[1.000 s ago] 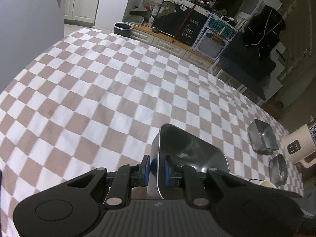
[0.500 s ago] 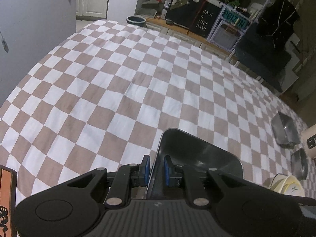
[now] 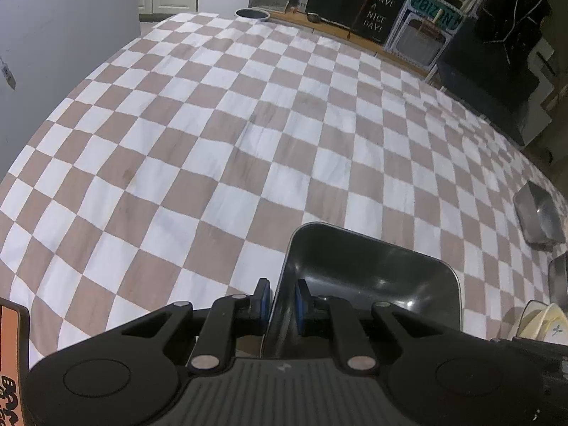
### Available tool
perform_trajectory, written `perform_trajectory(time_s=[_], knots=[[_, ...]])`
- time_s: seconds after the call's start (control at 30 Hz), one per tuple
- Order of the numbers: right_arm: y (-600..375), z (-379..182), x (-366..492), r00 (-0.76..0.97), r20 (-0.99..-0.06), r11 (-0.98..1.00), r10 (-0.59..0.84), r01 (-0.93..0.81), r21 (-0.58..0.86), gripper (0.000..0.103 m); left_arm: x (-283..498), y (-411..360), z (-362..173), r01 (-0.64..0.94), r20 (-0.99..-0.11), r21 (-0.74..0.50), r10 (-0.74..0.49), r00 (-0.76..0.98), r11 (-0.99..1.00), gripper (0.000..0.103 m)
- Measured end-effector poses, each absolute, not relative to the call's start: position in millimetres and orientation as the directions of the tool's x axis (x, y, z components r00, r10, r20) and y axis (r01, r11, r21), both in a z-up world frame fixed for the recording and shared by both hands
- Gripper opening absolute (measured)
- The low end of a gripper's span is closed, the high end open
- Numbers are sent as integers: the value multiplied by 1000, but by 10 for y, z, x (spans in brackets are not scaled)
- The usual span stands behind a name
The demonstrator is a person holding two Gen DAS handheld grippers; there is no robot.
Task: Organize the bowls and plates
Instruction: 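Lift the steel pan with both grippers and carry it across the table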
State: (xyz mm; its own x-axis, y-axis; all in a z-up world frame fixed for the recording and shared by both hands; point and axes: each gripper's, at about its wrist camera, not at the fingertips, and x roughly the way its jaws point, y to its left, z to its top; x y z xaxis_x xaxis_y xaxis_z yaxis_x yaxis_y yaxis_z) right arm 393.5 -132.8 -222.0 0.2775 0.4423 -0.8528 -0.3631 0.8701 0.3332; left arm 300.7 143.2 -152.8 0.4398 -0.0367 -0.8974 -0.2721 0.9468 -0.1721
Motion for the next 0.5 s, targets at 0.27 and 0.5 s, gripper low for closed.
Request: perform_trajectory(time_s=[0.27,0.5], knots=[[-1198,-2455,3942,220,-872,868,436,-358,344,17,3020,1470,-1567,-268,-905,-157,-30,425,951,16],[-1209,-2541,3911,218,-872,867,439,-357,348,16,3015,1467,-1575,-262,-911,-135,-15,412,956,16]])
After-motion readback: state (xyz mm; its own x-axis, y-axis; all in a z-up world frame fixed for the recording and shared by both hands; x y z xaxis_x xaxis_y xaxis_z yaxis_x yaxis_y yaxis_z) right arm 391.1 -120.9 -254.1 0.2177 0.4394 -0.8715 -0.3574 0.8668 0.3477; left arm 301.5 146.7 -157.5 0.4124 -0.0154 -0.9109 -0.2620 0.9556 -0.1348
